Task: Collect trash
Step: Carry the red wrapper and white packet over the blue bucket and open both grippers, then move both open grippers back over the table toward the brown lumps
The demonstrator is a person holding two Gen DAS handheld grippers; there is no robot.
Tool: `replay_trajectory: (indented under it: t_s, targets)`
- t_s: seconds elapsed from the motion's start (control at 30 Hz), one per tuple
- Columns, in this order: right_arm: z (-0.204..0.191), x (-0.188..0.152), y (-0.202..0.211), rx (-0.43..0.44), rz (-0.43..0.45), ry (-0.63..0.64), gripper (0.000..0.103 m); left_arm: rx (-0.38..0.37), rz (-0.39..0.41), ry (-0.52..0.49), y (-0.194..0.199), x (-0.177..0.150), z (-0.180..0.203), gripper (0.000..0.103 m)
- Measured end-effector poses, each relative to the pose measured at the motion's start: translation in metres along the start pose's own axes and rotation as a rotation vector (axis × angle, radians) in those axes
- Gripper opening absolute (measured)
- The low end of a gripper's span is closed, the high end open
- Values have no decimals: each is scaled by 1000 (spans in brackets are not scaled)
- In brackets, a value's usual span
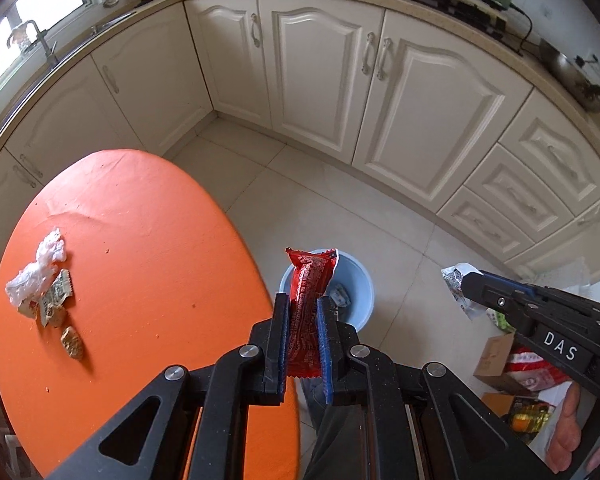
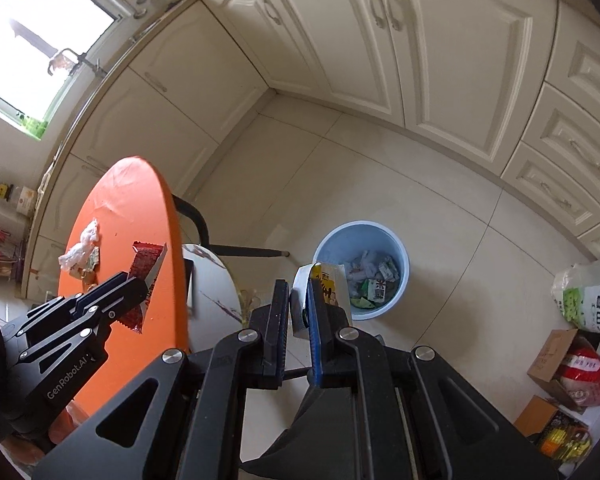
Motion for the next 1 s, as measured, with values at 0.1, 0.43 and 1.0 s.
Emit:
replay_trajectory:
  t_s: [0.1, 0.43, 1.0]
  targets:
    - [18, 0, -8, 2, -17, -25, 9, 13, 7, -28, -15, 11, 16, 14]
    - [45, 7, -40, -3, -66, -61, 9, 55, -12, -52, -56, 24, 32, 49]
    - [-9, 24, -54, -40, -79, 60, 63, 103, -4, -9, -64, 28, 0, 49]
Point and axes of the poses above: each gripper's, at about its wrist camera, not at the fingertips, and y roughly against the way its jaws point, z to its right, x to its top, the point moved 5 cm from there along -y, roughly the way its jaws point, and after that the axes turned 4 degrees about y, right-handed, at the moved point
